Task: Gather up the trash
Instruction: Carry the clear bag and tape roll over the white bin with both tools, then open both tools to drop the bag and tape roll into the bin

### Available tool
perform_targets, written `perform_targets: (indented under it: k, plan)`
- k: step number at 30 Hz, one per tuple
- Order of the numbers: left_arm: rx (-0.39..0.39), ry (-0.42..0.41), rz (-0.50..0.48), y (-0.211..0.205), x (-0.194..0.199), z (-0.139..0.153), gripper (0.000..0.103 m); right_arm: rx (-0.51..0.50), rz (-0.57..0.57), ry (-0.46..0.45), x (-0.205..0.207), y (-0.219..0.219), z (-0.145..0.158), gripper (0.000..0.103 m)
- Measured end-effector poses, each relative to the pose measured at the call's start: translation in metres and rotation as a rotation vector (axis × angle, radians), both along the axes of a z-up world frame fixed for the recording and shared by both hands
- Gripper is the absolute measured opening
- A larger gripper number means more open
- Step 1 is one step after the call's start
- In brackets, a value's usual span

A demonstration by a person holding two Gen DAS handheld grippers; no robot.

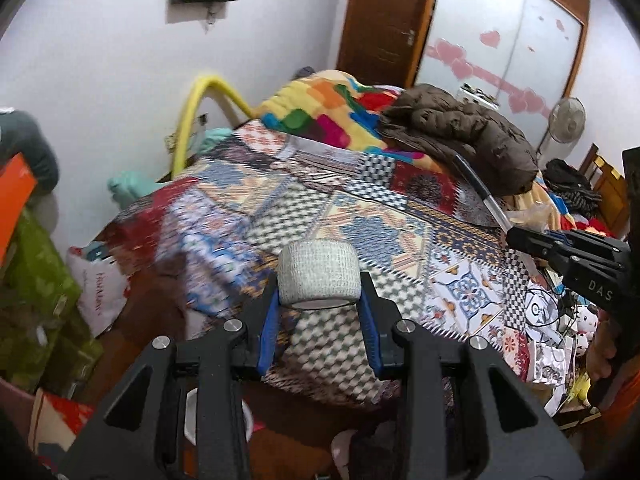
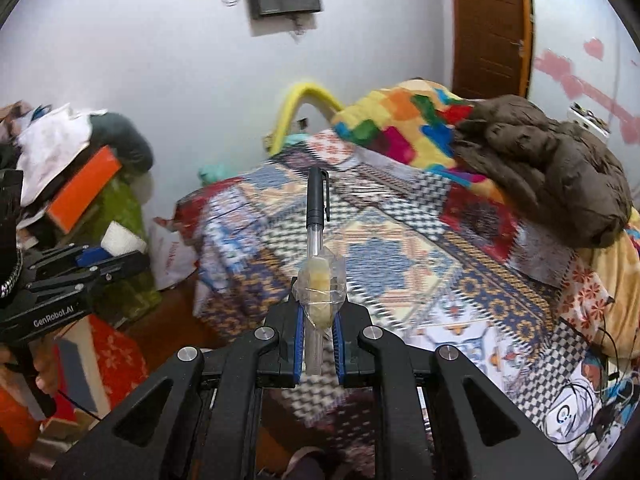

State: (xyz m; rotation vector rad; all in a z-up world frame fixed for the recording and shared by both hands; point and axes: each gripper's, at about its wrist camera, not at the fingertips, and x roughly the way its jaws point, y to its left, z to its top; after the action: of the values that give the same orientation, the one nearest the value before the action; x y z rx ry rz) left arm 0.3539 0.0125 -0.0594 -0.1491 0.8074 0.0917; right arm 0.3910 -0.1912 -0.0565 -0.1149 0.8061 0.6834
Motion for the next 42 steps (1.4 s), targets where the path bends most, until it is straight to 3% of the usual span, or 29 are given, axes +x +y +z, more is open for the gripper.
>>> perform_targets:
  k: [9, 18, 29, 42]
  plan:
    - [0.007, -0.028, 0.112, 0.062, -0.09, 0.011, 0.036, -0.007, 0.126, 0.012, -0.056, 0.064, -0.007, 0.011]
    - [-0.02, 0.023, 0.192, 0.113, -0.147, -0.021, 0.036, -0.036, 0.266, 0.086, -0.099, 0.14, -0.04, 0.011]
    - [-0.117, 0.148, 0.315, 0.159, -0.177, -0.112, 0.036, -0.119, 0.394, 0.237, -0.118, 0.207, -0.109, 0.011]
    - [-0.258, 0.371, 0.419, 0.182, -0.175, -0.232, 0.036, -0.263, 0.496, 0.404, -0.123, 0.271, -0.208, 0.011]
